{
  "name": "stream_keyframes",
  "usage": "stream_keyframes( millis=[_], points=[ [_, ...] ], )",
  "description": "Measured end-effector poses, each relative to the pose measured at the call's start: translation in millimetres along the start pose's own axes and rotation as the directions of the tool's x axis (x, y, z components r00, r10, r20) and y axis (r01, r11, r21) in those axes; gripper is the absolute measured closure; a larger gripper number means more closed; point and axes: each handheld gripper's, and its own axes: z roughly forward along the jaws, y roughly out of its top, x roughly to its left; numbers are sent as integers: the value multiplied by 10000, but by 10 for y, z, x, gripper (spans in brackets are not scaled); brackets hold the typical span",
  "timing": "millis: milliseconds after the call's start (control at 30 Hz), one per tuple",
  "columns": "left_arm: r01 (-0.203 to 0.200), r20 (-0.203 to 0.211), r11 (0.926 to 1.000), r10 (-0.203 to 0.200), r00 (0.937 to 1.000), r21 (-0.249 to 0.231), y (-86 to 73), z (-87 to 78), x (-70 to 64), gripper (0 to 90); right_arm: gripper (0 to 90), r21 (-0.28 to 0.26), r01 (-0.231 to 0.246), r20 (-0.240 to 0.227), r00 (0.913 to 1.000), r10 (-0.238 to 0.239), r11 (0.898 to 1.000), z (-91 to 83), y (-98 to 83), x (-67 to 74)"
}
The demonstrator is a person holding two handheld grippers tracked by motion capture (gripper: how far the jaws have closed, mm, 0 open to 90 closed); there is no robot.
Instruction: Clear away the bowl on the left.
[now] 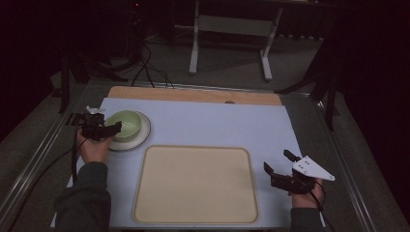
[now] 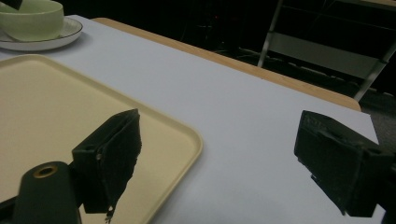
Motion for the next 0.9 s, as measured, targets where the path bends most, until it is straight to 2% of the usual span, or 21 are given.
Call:
stream_keyframes(
  millis=[200,367,500,700,767,800,900],
  points=[
    [112,7,9993,-112,9999,354,-18,51,5,414,143,-9,-12,0,10000,12,10000,-1,-2,-13],
    [394,53,9970,-398,9992,673,-32,91,12,478,143,6,2,-24,10000,-2,10000,-1,-1,-2],
    [1019,207,9909,-1041,9944,885,-36,116,34,530,143,40,5,-30,10000,-5,10000,-3,-2,-6],
    [1396,208,9842,-1427,9895,1093,-84,163,69,581,143,33,22,-49,10000,-21,10000,0,-2,-3],
    [1611,249,9801,-1650,9860,1163,-111,178,87,597,143,38,10,-62,10000,-10,10000,-3,-3,-3],
    [1794,372,9772,-1846,9821,1133,-122,183,94,601,143,32,12,-63,10000,-12,10000,-4,-3,-4],
    [1888,502,9747,-1959,9793,1196,-130,197,91,618,143,26,16,-62,10000,-16,10000,-6,-3,-6]
  ],
)
